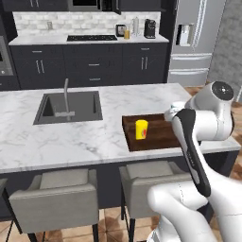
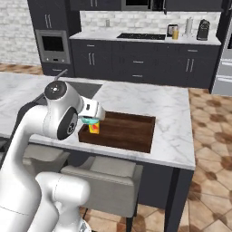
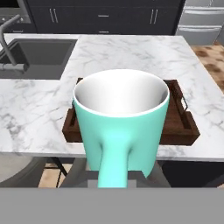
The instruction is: There is a tray on the dining counter. Grab the cup, mug, and pitcher and place them on the tray. The pitcher may be placed next to the tray if it cannot fit the tray.
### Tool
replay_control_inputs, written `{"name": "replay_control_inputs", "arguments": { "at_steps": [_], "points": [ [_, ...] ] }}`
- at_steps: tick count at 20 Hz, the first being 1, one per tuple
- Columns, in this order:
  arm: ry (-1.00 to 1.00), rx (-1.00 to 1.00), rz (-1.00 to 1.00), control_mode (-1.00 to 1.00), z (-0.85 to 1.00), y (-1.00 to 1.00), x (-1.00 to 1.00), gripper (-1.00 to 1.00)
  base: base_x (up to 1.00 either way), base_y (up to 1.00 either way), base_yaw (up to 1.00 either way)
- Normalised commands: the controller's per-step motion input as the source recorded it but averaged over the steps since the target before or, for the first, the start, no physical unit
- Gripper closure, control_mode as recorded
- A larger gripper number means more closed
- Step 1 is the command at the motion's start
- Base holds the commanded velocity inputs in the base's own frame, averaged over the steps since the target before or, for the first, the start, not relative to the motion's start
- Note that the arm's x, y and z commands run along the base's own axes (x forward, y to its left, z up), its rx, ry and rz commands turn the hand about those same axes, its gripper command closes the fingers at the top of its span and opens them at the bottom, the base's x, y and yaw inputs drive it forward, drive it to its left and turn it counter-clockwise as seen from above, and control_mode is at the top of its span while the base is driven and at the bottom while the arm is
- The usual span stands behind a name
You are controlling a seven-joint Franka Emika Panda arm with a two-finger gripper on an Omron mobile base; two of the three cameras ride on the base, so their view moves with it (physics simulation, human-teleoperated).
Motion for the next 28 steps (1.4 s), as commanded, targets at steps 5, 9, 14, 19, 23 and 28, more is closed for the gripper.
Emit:
{"name": "replay_control_inputs", "arguments": {
  "at_steps": [5,9,14,19,23,28],
  "points": [
    [0.02,0.01,0.01,-1.0,-0.22,0.0,0.13,1.0,0.0,0.0,0.0],
    [0.02,0.0,0.0,-1.0,-0.24,0.0,0.11,1.0,0.0,0.0,0.0],
    [0.0,0.02,0.0,-1.0,-0.18,-0.02,0.19,1.0,0.0,0.0,0.0],
    [0.0,0.01,0.0,-1.0,-0.14,-0.05,0.19,1.0,0.0,0.0,0.0],
    [0.0,0.0,0.0,-1.0,-0.08,-0.06,0.21,1.0,0.0,0.0,0.0],
    [0.0,0.0,0.0,-1.0,-0.15,-0.05,0.25,1.0,0.0,0.0,0.0]
  ]
}}
